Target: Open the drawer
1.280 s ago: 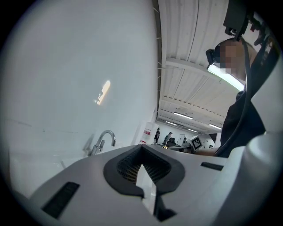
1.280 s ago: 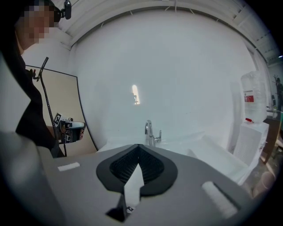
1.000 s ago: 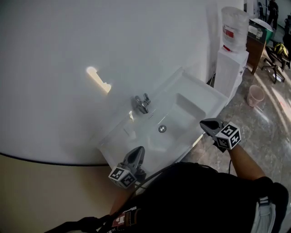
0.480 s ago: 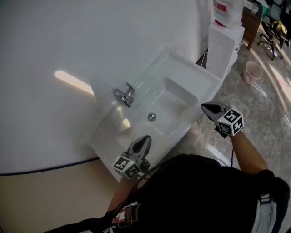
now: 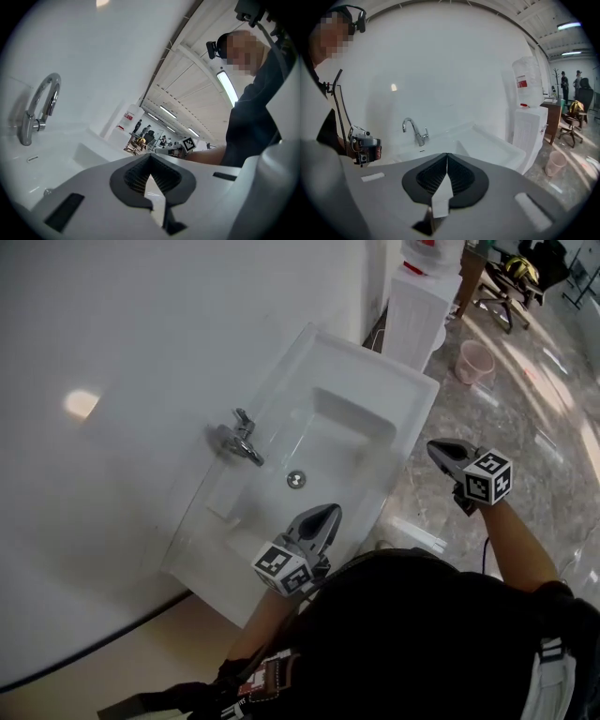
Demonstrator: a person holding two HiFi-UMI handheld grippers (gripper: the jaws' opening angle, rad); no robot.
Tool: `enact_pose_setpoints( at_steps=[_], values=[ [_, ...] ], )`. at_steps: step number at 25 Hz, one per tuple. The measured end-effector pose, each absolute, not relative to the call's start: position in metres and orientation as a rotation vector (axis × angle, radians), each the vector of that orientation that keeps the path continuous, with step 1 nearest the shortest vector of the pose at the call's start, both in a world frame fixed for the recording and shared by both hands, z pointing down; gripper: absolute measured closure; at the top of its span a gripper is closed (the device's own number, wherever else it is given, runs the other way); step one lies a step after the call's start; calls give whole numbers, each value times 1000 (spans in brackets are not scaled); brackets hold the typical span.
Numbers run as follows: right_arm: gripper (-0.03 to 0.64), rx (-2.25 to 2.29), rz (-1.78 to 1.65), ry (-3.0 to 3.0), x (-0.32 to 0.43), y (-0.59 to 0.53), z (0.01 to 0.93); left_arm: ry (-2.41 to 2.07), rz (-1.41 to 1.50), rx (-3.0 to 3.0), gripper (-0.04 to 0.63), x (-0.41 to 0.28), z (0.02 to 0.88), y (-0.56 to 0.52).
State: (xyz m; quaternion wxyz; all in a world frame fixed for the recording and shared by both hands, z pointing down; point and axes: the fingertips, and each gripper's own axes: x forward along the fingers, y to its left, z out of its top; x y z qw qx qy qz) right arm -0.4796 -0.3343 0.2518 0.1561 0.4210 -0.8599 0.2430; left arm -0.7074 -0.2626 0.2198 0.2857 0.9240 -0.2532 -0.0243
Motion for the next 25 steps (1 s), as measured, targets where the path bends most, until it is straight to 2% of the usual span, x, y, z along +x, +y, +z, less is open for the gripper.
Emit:
enact_pose_setpoints(
  at_steps=[7, 13, 18, 25],
  values=[
    [614, 1389, 803, -2347, -457, -332, 268, -513, -88, 2467, 604, -698, 241, -257],
    [611, 1487, 870, -2300, -406, -357, 300, -536, -35, 2449, 604, -672, 251, -263],
    [604, 1453, 887, -2308, -349, -377, 348, -586, 15, 2426, 604, -608, 263, -271],
    [595, 1347, 828, -2361, -263, -418, 418, -616, 134, 2392, 604, -482, 307, -293]
  ],
)
